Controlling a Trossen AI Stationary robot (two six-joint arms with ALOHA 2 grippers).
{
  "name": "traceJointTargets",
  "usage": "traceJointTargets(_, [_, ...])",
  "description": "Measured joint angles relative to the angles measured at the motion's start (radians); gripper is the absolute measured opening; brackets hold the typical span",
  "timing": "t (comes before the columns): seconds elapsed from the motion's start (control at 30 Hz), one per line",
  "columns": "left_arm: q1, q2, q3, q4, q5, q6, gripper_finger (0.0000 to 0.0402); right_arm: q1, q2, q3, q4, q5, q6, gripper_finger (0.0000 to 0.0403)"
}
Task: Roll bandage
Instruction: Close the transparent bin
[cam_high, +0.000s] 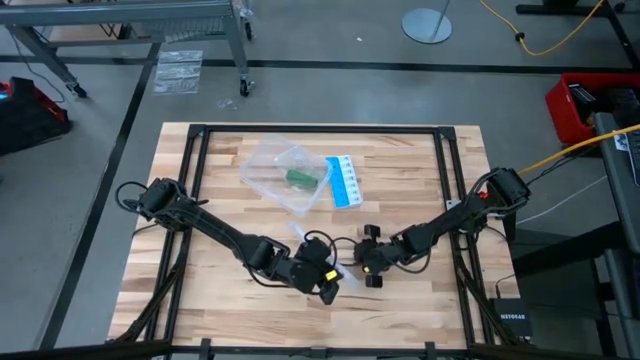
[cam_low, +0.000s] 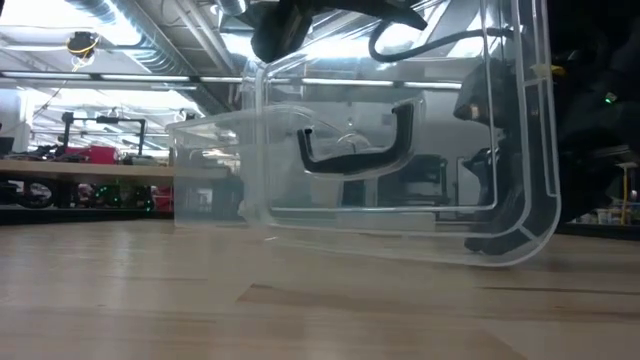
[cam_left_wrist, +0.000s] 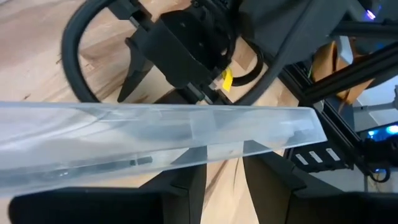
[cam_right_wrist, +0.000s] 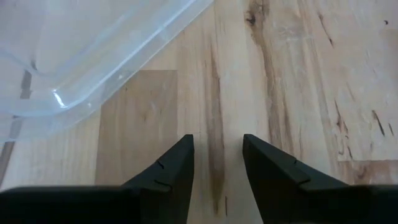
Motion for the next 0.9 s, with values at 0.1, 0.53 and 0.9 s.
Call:
traceJointTargets(0.1, [0.000, 0.000, 0.000, 0.011, 0.001, 0.020, 0.0098, -0.006, 0.000, 0.000, 0.000, -0.013, 0.000, 0.0143])
traceJointTargets(0.53, [0.011, -0.014, 0.000, 0.040, 0.132, -0.001, 0.0098, -0.006, 0.000, 0.000, -0.001, -0.013, -0.003, 0.0143])
traceJointTargets(0.9, [0.024, -0.014, 0.000, 0.088, 0.170, 0.035, 0.0098, -0.006, 0.000, 0.000, -0.001, -0.013, -0.005, 0.0143])
